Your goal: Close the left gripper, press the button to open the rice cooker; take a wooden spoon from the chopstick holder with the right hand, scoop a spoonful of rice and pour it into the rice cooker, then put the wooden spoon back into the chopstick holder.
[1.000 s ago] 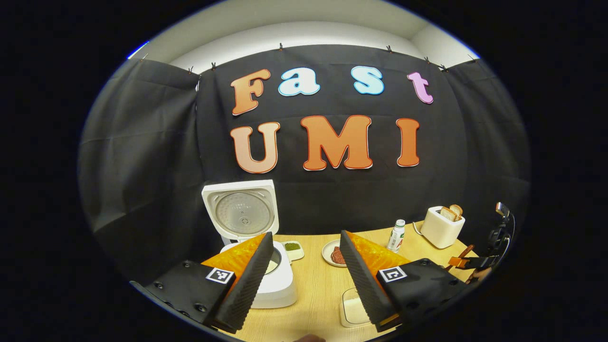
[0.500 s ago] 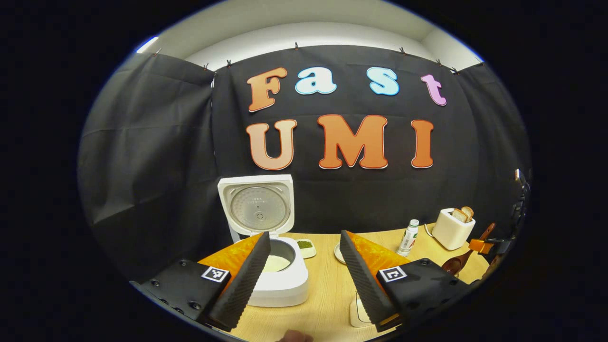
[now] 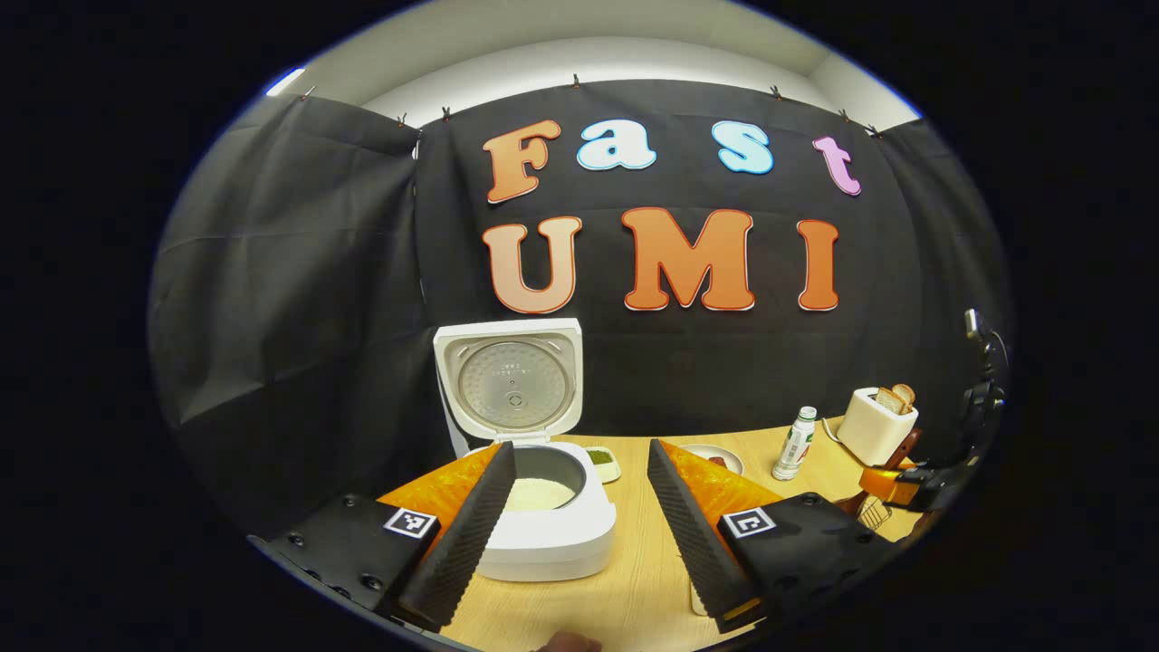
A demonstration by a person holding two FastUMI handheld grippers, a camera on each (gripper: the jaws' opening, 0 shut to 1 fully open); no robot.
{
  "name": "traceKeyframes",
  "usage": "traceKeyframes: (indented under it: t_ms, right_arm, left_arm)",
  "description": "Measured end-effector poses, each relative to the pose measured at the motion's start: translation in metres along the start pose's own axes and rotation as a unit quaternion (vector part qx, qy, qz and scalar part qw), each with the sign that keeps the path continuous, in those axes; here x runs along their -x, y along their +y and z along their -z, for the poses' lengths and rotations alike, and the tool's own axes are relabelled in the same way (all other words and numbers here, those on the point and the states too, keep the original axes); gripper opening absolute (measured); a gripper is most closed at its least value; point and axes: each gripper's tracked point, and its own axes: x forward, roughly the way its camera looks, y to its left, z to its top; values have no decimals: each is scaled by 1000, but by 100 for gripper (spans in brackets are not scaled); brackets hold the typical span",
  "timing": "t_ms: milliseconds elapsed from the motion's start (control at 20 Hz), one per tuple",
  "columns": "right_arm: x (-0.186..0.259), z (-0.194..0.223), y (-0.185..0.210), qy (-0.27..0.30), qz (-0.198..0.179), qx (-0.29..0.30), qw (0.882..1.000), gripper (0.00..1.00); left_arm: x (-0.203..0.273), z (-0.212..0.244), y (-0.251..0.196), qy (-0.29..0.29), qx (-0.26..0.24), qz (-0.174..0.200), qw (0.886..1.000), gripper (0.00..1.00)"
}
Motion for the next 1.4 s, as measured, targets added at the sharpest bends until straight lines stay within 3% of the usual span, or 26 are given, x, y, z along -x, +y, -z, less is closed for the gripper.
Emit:
traceKeyframes:
  t_ms: [250, 500, 750, 1100, 1400]
  right_arm:
    - [-19, 30, 16, 8, 19, 102, 995, 10]
    - [-29, 42, 29, -20, 41, 199, 979, 11]
    - [-34, 69, 36, -15, 38, 234, 971, 10]
    - [-17, 90, 55, -11, 20, 210, 978, 10]
    - [-5, 96, 92, 28, -38, 104, 993, 9]
  left_arm:
    - [-1, 11, 20, 13, 2, -12, 1000, 99]
    - [-2, 14, 33, 16, -1, -19, 1000, 99]
    - [-4, 20, 41, 25, -5, -24, 999, 99]
    - [-8, 23, 42, 35, -5, -20, 999, 99]
    - [-9, 29, 47, 46, 0, -20, 999, 99]
